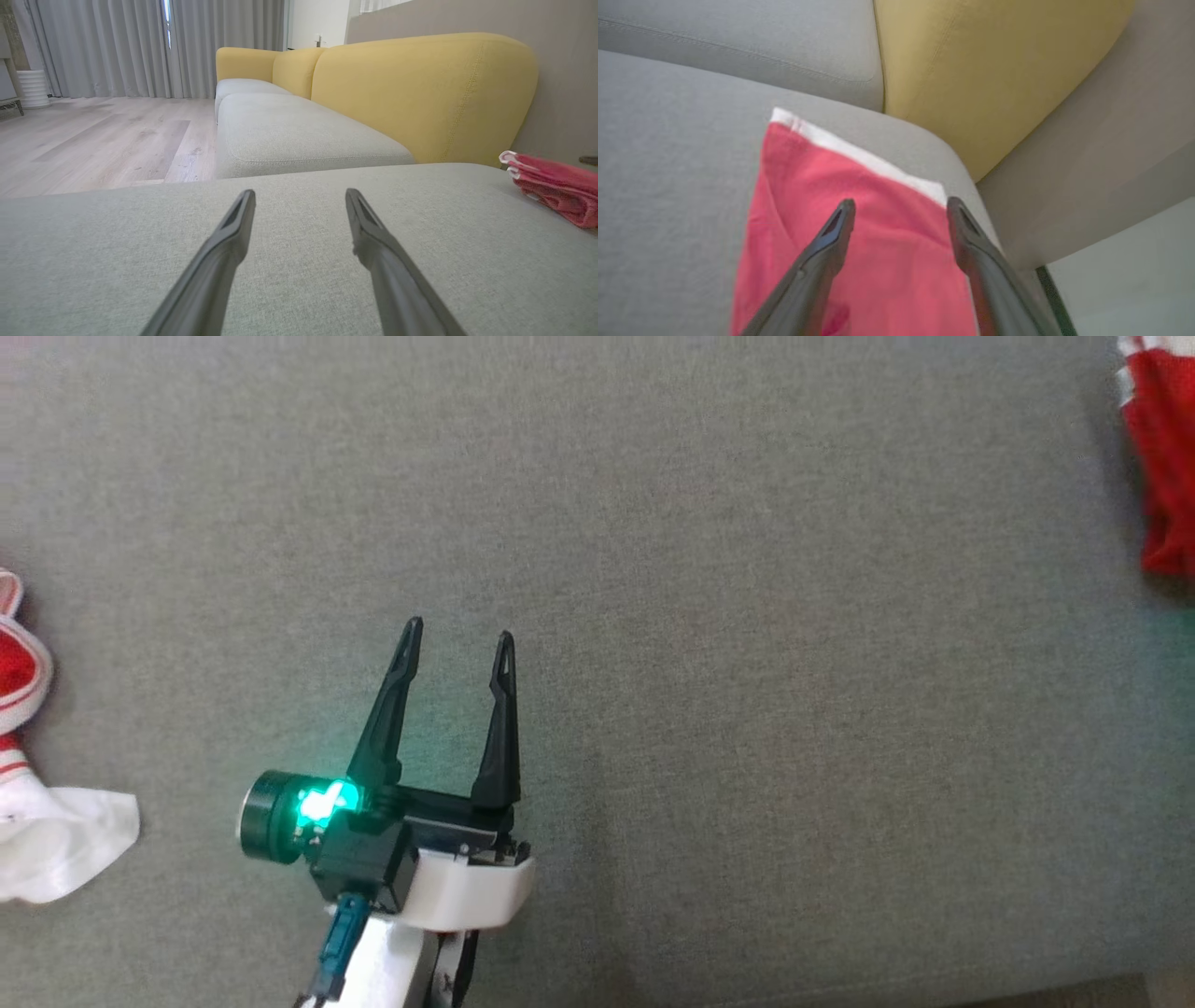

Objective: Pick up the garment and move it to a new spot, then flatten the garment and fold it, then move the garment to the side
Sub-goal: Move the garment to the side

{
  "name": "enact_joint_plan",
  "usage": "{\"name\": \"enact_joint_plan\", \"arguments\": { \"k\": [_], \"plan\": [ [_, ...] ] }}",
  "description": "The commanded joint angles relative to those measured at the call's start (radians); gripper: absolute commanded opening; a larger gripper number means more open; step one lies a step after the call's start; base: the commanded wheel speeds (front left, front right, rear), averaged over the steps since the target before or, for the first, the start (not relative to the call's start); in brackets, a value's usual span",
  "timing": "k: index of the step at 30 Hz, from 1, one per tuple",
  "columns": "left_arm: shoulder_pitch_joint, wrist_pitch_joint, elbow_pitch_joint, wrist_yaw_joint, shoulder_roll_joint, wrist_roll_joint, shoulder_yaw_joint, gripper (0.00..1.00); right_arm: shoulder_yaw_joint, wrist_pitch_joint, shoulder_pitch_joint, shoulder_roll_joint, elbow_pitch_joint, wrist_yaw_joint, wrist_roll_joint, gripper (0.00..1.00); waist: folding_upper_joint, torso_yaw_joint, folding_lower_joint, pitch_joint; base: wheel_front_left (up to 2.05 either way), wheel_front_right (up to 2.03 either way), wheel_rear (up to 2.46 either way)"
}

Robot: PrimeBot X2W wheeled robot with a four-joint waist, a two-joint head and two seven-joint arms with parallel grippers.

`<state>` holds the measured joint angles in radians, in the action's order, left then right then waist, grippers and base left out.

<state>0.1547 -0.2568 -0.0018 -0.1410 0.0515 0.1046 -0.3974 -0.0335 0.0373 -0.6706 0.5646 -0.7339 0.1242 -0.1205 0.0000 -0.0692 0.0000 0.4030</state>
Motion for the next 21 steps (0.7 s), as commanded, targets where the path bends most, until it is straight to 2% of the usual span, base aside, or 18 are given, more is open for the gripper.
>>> {"name": "enact_joint_plan", "arguments": {
  "k": [1,8,13,21],
  "plan": [
    [-0.01,-0.005,-0.027,-0.004,-0.001,0.003,0.021,1.0,0.007,0.016,0.056,-0.002,0.018,0.007,0.009,1.0,0.0,0.007,0.0,-0.039,0.0,0.0,0.0],
    [-0.066,-0.005,-0.017,-0.014,-0.001,0.017,0.023,1.0,0.011,0.099,0.197,-0.192,-0.012,0.007,0.014,1.0,0.0,0.03,0.0,-0.16,0.0,0.0,0.0],
    [-0.121,-0.005,-0.011,-0.02,-0.001,0.024,0.025,1.0,-0.058,0.164,0.263,-0.32,-0.001,0.007,0.001,1.0,0.0,0.055,0.0,-0.249,0.0,0.0,0.0],
    [-0.208,-0.005,0.008,-0.039,-0.001,0.049,0.043,1.0,-0.203,0.216,0.408,-0.447,0.05,0.007,-0.068,1.0,0.0,0.119,0.0,-0.397,0.0,0.0,0.0]
  ]
}}
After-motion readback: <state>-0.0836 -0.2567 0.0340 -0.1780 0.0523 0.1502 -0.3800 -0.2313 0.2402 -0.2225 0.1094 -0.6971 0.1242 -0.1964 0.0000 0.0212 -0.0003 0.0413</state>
